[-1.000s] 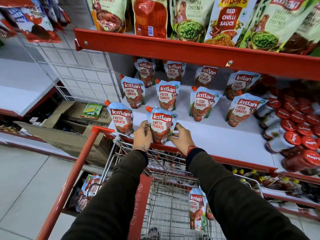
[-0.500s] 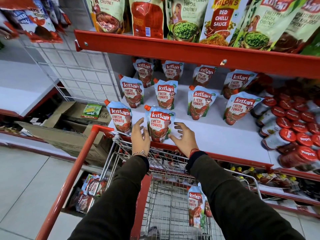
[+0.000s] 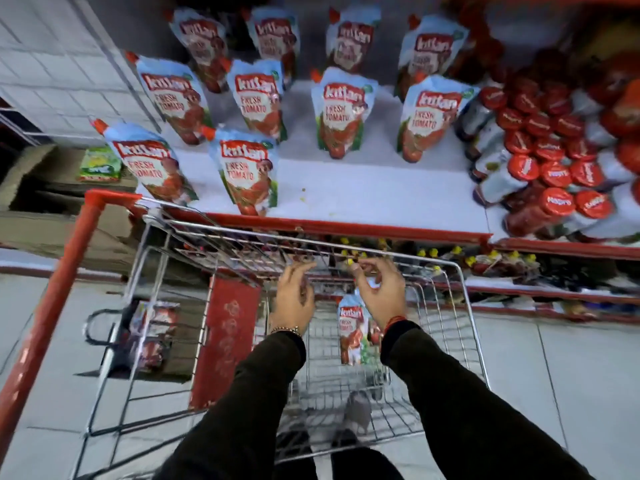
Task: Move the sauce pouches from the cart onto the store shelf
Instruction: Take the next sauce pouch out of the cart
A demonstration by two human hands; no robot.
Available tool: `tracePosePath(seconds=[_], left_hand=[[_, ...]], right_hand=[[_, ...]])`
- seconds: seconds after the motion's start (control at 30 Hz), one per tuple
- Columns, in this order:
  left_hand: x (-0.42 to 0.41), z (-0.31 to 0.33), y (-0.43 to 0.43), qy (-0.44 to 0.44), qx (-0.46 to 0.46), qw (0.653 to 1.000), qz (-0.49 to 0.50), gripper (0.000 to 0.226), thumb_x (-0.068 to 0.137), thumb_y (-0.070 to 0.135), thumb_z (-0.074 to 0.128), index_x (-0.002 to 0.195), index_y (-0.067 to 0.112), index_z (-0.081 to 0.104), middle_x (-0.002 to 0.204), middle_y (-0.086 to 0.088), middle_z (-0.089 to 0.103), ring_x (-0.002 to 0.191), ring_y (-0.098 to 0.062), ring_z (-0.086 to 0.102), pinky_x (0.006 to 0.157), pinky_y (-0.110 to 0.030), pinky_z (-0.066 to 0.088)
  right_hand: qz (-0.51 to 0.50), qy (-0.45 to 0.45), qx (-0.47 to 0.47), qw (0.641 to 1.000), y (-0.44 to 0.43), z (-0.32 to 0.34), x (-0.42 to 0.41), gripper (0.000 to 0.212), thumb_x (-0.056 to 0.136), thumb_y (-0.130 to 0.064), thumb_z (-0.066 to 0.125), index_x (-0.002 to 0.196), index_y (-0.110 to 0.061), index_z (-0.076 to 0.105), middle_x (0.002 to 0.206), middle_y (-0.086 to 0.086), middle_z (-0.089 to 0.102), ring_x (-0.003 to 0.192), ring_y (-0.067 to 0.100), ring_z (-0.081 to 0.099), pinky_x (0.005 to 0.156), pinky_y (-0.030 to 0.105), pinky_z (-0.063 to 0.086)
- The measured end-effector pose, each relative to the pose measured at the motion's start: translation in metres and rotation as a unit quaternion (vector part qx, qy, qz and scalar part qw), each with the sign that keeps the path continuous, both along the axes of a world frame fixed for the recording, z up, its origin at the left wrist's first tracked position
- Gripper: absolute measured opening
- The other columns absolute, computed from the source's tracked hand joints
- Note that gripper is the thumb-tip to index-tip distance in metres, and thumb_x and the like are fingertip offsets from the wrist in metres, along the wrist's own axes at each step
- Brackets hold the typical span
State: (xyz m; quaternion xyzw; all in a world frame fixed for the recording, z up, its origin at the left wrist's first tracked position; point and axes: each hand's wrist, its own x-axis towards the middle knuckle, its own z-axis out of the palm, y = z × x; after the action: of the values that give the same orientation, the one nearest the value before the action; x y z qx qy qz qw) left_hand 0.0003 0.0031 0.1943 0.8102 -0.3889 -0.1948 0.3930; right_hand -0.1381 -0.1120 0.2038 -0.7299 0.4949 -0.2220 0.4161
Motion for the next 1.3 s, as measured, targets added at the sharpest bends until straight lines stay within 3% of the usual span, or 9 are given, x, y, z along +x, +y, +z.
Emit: tracePosePath(seconds=[0.13, 0.3, 0.47, 0.57, 0.7, 0.8, 1.13, 1.2, 1.3], left_hand=[[-0.033, -0.058, 0.000, 0.089, 0.131, 0.987, -0.013, 0.035, 0.097, 0.012, 0.045, 0.131, 0.015, 0.054, 0.136, -0.015, 0.051, 0.116, -0.032, 0.055, 0.096, -0.038, 0.050], [-0.061, -0.128, -0.005, 0.196, 0.248, 0.948, 0.009, 0.039, 0.095, 0.002, 0.046, 0.133, 0.006, 0.054, 0.132, -0.018, 0.060, 0.123, -0.031, 0.057, 0.104, -0.035, 0.045], [-0.069, -0.196, -0.016, 0.233, 0.314, 0.920, 0.023, 0.038, 0.097, 0.000, 0.041, 0.132, 0.001, 0.055, 0.141, -0.017, 0.053, 0.130, -0.031, 0.051, 0.108, -0.032, 0.039], [-0.071, -0.227, -0.024, 0.258, 0.329, 0.908, 0.037, 0.037, 0.097, 0.006, 0.046, 0.134, 0.006, 0.054, 0.141, -0.014, 0.054, 0.131, -0.030, 0.051, 0.110, -0.033, 0.041], [-0.079, -0.250, -0.034, 0.278, 0.303, 0.904, 0.114, 0.029, 0.095, 0.005, 0.048, 0.120, 0.003, 0.063, 0.125, -0.020, 0.065, 0.116, -0.037, 0.061, 0.099, -0.043, 0.051], [-0.085, -0.252, -0.036, 0.249, 0.316, 0.899, 0.172, 0.024, 0.092, 0.010, 0.054, 0.112, 0.008, 0.067, 0.116, -0.015, 0.071, 0.109, -0.032, 0.065, 0.092, -0.034, 0.052], [-0.098, -0.250, -0.032, 0.265, 0.278, 0.901, 0.204, 0.028, 0.097, 0.016, 0.050, 0.120, 0.014, 0.065, 0.116, -0.015, 0.071, 0.105, -0.031, 0.066, 0.084, -0.032, 0.053], [-0.106, -0.249, -0.031, 0.284, 0.243, 0.897, 0.235, 0.029, 0.097, 0.011, 0.047, 0.118, 0.011, 0.066, 0.112, -0.014, 0.070, 0.090, -0.023, 0.069, 0.069, -0.022, 0.057], [-0.112, -0.243, -0.030, 0.354, 0.203, 0.869, 0.281, 0.028, 0.099, 0.011, 0.043, 0.107, 0.001, 0.067, 0.093, -0.010, 0.065, 0.063, -0.014, 0.062, 0.040, -0.008, 0.044]], right_hand=[[-0.028, 0.067, 0.053, 0.996, 0.003, -0.046, -0.045, 0.026, 0.093, -0.039, 0.061, 0.104, -0.016, 0.067, 0.097, -0.004, 0.062, 0.083, 0.013, 0.056, 0.080, 0.027, 0.046], [0.025, 0.177, 0.151, 0.972, 0.008, -0.110, -0.075, 0.035, 0.095, -0.030, 0.059, 0.083, 0.001, 0.071, 0.085, 0.022, 0.072, 0.082, 0.036, 0.068, 0.072, 0.037, 0.052], [0.054, 0.273, 0.176, 0.944, 0.016, -0.166, -0.070, 0.033, 0.095, -0.036, 0.060, 0.090, -0.004, 0.068, 0.096, 0.016, 0.074, 0.082, 0.024, 0.068, 0.053, 0.021, 0.034], [0.016, 0.292, 0.178, 0.940, 0.014, -0.186, -0.064, 0.033, 0.090, -0.039, 0.066, 0.093, -0.007, 0.072, 0.097, 0.014, 0.075, 0.085, 0.027, 0.071, 0.060, 0.022, 0.042], [-0.028, 0.274, 0.161, 0.948, 0.010, -0.196, -0.068, 0.028, 0.079, -0.042, 0.076, 0.084, -0.015, 0.076, 0.086, 0.002, 0.076, 0.078, 0.019, 0.069, 0.068, 0.021, 0.048], [-0.015, 0.250, 0.163, 0.954, 0.011, -0.199, -0.072, 0.024, 0.078, -0.039, 0.078, 0.083, -0.016, 0.079, 0.084, 0.001, 0.078, 0.079, 0.018, 0.071, 0.078, 0.030, 0.057], [-0.009, 0.144, 0.196, 0.970, 0.016, -0.205, -0.075, 0.009, 0.086, -0.011, 0.071, 0.088, -0.002, 0.071, 0.087, 0.011, 0.077, 0.081, 0.022, 0.071, 0.081, 0.034, 0.057], [0.022, 0.135, 0.198, 0.971, 0.018, -0.203, -0.077, 0.008, 0.089, -0.011, 0.069, 0.088, -0.002, 0.069, 0.084, 0.007, 0.075, 0.076, 0.016, 0.068, 0.078, 0.028, 0.055], [0.068, 0.100, 0.208, 0.971, 0.018, -0.197, -0.078, 0.007, 0.090, -0.010, 0.067, 0.088, -0.003, 0.066, 0.081, 0.001, 0.073, 0.073, 0.007, 0.065, 0.075, 0.023, 0.050]])
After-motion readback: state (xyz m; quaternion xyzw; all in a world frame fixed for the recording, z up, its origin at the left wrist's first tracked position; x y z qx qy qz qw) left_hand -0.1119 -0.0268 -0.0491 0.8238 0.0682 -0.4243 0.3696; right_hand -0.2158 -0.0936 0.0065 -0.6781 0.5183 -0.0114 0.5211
